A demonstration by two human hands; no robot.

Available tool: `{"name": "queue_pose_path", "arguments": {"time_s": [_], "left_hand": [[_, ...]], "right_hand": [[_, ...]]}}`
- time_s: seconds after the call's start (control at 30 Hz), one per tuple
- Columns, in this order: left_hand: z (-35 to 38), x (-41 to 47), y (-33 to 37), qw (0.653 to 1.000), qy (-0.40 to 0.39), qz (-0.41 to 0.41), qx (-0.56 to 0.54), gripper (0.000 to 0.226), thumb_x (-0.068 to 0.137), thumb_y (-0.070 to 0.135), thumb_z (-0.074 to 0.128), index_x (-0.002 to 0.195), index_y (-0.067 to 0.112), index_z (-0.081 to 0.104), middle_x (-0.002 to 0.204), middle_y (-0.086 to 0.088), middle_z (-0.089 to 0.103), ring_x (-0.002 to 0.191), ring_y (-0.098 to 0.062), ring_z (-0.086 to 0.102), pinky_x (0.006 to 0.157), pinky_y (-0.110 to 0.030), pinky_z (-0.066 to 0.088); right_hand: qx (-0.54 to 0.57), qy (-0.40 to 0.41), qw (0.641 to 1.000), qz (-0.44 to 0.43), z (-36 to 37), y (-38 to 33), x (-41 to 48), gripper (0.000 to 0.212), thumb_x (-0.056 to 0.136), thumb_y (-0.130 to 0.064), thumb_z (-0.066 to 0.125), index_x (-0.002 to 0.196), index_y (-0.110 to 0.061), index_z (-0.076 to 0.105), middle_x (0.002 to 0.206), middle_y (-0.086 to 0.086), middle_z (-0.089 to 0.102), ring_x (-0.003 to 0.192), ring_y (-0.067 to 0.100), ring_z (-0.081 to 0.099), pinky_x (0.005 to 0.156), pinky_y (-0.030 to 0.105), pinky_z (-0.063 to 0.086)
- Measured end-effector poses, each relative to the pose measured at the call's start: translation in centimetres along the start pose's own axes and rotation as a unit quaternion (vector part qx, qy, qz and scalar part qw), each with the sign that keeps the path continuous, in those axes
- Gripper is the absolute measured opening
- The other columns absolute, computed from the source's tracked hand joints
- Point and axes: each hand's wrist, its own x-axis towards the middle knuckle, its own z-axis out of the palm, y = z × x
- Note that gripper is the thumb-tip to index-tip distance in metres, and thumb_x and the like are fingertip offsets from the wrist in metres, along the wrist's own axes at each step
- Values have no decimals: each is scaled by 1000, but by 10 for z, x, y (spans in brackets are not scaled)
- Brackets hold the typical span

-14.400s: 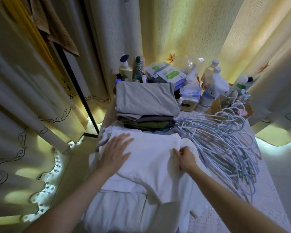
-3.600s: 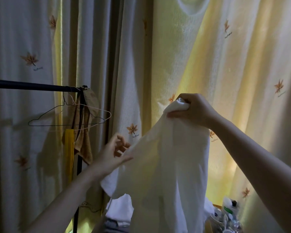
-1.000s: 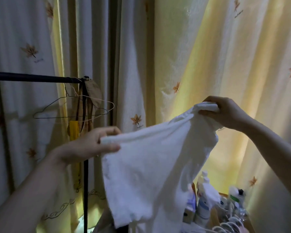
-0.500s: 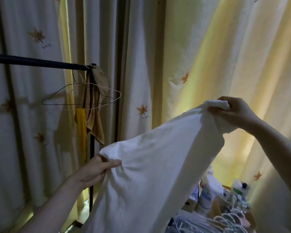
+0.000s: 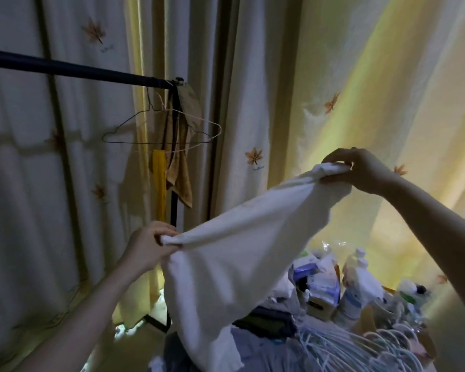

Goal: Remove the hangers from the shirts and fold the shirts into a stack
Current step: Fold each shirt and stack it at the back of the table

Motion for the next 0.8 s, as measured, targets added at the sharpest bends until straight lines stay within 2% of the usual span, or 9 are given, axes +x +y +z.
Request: {"name": "queue_pose_path", "arguments": {"time_s": [0.13,0.27,0.4,0.47,0.53,0.6,0.67,0.73,0.8], "left_hand": [[-40,10,8,981,159,95,53,26,70,-3,77,95,3,74,99,-4,61,90,-21,60,72,-7,45],[-71,12,24,961,180,200,63,30,72,-8,73,99,5,73,95,1,60,86,5,58,78,-1,40],[-63,1,21,984,-61,156,62,54,71,-5,71,111,31,65,108,11,61,99,6,56,84,-16,43],[-38,-14,10,972,-195,103,80,58,73,1,71,116,38,60,114,10,62,104,-2,57,88,-23,47],[1,-31,-5,942,-313,69,102,61,73,6,70,123,37,55,121,9,59,110,-5,55,93,-21,45],[47,-51,-21,902,-412,43,124,65,73,12,69,131,33,49,125,8,55,114,-8,52,97,-22,45],[93,-70,-34,861,-489,29,137,69,74,15,69,135,32,42,122,8,55,108,-8,52,87,-11,43],[137,-88,-42,824,-548,35,142,73,75,11,72,138,27,39,119,1,57,103,-8,52,80,-4,39],[174,-102,-46,793,-589,38,151,77,74,8,72,140,27,37,117,-2,59,103,-13,53,87,-16,43]], "right_hand": [[42,78,996,6,32,-16,21,27,76,-12,77,99,-2,67,90,11,66,80,18,54,73,28,40],[96,114,989,-7,40,-21,30,23,80,-8,72,100,1,65,90,18,66,81,19,54,73,34,44],[108,71,992,0,48,-5,13,20,80,1,70,100,4,65,94,25,67,81,12,54,75,29,44],[101,26,994,11,56,9,-8,18,80,4,68,99,4,66,94,22,67,73,-7,55,72,14,43],[89,-23,995,23,63,24,-34,20,79,6,69,99,4,66,93,21,68,71,-10,58,70,9,43],[68,-72,994,34,68,38,-66,24,75,6,72,98,1,67,95,18,69,80,7,64,74,20,48],[54,-110,992,41,70,52,-101,26,72,6,74,96,-2,68,96,13,69,87,26,66,77,32,50],[65,-150,984,70,70,65,-139,26,72,9,73,94,-3,68,98,12,69,91,30,65,81,42,52],[69,-185,974,110,70,78,-175,26,73,11,71,93,-5,69,98,10,68,93,29,65,84,46,53]]}}
